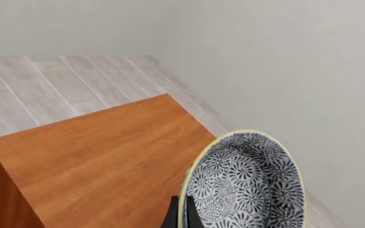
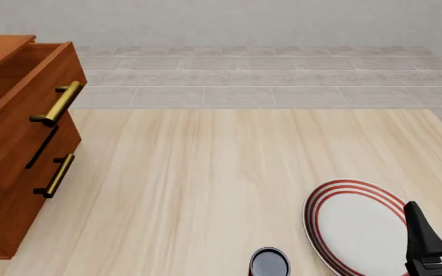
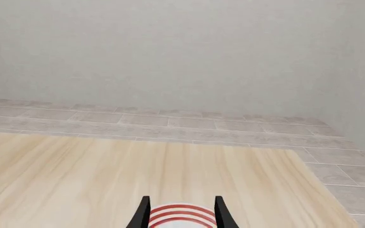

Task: Put the bowl on top of the cabinet.

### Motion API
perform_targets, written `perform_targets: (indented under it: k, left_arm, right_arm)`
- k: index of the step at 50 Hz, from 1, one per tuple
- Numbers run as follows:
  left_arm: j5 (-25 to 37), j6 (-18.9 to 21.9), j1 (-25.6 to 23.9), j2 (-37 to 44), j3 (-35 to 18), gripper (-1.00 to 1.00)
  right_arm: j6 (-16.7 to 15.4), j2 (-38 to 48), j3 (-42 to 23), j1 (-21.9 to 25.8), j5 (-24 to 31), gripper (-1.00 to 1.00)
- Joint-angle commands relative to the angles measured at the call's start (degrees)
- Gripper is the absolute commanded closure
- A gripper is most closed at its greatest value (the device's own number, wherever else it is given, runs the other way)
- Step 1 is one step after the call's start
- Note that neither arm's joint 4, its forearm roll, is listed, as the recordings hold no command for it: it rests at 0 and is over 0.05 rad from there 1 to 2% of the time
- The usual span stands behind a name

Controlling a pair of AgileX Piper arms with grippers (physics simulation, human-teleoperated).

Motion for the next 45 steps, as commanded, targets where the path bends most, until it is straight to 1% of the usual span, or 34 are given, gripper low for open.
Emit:
perform_targets:
  k: [1, 27, 45]
  left_arm:
    - [-1.29, 0.28, 1.02, 1.45, -0.98, 1.00]
    - [-3.15, 0.56, 3.86, 3.61, -0.29, 1.00]
    - [-4.00, 1.14, 4.36, 4.25, 0.30, 1.00]
  right_arm:
    - [0.09, 0.00, 0.07, -0.07, 0.10, -1.00]
    - [0.39, 0.00, 0.15, -0.13, 0.22, -1.00]
    - [0.38, 0.00, 0.12, -0.16, 0.21, -1.00]
